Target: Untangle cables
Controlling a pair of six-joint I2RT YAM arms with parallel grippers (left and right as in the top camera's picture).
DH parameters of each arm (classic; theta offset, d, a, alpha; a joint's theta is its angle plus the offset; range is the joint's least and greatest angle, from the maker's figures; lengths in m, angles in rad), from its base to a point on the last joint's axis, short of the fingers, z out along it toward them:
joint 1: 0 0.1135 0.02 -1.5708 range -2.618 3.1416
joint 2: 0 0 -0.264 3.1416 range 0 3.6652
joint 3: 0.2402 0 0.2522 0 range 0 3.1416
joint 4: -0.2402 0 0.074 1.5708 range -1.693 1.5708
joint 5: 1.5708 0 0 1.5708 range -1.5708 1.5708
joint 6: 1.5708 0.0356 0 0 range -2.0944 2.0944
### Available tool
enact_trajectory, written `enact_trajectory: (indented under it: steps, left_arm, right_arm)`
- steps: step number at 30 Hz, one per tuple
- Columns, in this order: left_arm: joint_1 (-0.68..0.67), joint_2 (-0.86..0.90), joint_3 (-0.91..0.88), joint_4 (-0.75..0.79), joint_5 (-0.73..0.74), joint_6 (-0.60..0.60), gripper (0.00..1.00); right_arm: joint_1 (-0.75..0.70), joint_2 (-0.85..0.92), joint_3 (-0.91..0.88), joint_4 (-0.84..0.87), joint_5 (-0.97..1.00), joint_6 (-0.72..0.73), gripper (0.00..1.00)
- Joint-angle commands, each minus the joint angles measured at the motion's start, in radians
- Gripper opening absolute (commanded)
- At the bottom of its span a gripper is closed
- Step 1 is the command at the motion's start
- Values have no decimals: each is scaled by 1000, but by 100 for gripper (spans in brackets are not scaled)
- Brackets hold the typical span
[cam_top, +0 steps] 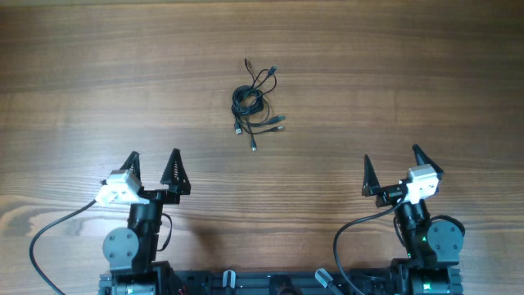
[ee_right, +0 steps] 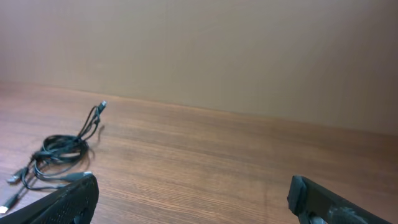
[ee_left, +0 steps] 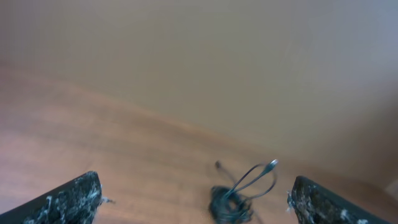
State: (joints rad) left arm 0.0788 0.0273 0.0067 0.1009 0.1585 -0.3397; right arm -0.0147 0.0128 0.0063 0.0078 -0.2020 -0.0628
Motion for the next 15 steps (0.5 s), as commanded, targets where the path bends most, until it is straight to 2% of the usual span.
enact_trajectory:
  steps: [1, 4, 7, 9, 12, 15]
  left_arm:
    - [3, -1, 27, 59, 107, -13, 100]
    - [3, -1, 92, 23, 178, -12, 100]
    - [3, 0, 146, -1, 179, -12, 100]
    - [3, 5, 182, -9, 179, -12, 100]
    - [4, 52, 266, -63, 178, -12, 100]
    - [4, 153, 393, -175, 178, -12, 100]
  right_arm:
    - [4, -9, -1, 23, -2, 56, 100]
    - [4, -9, -1, 94, -43, 67, 100]
    - [4, -9, -1, 213, -141, 67, 100]
    - [4, -9, 11, 293, -167, 127, 100]
    - [4, -9, 75, 306, -167, 225, 100]
    - [4, -4, 162, 272, -166, 227, 100]
